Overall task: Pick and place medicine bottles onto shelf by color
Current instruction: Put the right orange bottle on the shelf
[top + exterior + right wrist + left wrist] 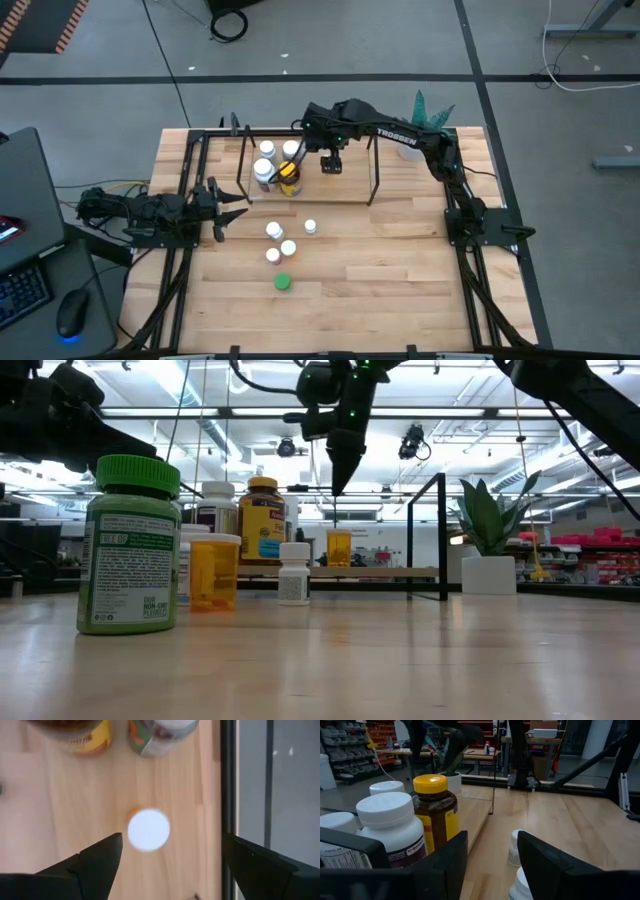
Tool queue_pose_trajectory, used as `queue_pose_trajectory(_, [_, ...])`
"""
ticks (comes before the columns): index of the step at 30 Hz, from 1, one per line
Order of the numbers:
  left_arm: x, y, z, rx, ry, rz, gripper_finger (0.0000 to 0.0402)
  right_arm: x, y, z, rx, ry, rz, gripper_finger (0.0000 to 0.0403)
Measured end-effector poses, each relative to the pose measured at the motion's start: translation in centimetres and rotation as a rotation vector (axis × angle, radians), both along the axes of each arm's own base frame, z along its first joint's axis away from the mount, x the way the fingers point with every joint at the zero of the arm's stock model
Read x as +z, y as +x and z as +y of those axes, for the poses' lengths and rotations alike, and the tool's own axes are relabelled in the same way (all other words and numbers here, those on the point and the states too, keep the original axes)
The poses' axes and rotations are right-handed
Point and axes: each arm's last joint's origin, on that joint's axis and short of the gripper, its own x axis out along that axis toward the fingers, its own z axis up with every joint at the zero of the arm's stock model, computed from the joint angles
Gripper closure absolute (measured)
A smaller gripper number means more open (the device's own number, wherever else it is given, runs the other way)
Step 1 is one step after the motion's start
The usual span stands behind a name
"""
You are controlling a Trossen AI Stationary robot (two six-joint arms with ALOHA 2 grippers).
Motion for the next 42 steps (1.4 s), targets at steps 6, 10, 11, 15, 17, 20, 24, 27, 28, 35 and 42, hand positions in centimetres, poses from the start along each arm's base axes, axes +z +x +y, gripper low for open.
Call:
queue_pose_trajectory(6, [0.0,0.0,0.0,0.0,0.001,-0.001,0.0223,-0.3,-0.9,0.6,-0.066,0.06,0.084,0.0053])
queue_pose_trajectory(10, [0.2,0.0,0.0,-0.001,-0.001,-0.02,0.0219,-0.9,-1.1,0.7,-0.106,0.081,0.113,0.0053])
queue_pose_trajectory(11, [0.3,0.0,0.0,-0.001,-0.003,-0.028,0.0219,-1.1,-1.1,0.7,-0.113,0.084,0.115,0.0053])
queue_pose_trajectory(15, [0.3,0.1,0.0,-0.003,-0.006,-0.044,0.0221,-1.9,-1.0,1.0,-0.12,0.094,0.143,0.0053])
queue_pose_trajectory(17, [0.3,0.1,0.0,-0.003,-0.007,-0.045,0.0224,-2.2,-0.9,1.3,-0.112,0.097,0.154,0.0053])
queue_pose_trajectory(20, [0.4,0.1,0.0,-0.003,-0.007,-0.046,0.0225,-2.7,-0.8,1.6,-0.098,0.1,0.162,0.0053])
queue_pose_trajectory(24, [0.4,0.1,0.0,-0.002,-0.007,-0.049,0.0221,-2.8,-1.0,1.7,-0.092,0.09,0.13,0.0055])
queue_pose_trajectory(27, [0.4,0.1,0.0,-0.001,-0.007,-0.05,0.0218,-2.4,-1.9,2.1,-0.09,0.079,0.091,0.0062])
queue_pose_trajectory(28, [0.4,0.1,0.0,-0.001,-0.007,-0.05,0.0219,-2.4,-2.2,2.2,-0.089,0.073,0.071,0.0065])
queue_pose_trajectory(35, [0.4,0.1,0.0,0.0,-0.007,-0.052,0.0225,-2.6,-4.4,3.9,-0.054,0.034,-0.049,0.0086])
queue_pose_trajectory(42, [0.5,0.1,0.0,0.0,-0.008,-0.053,0.0219,-0.2,-5.7,4.5,-0.045,-0.025,-0.144,0.01])
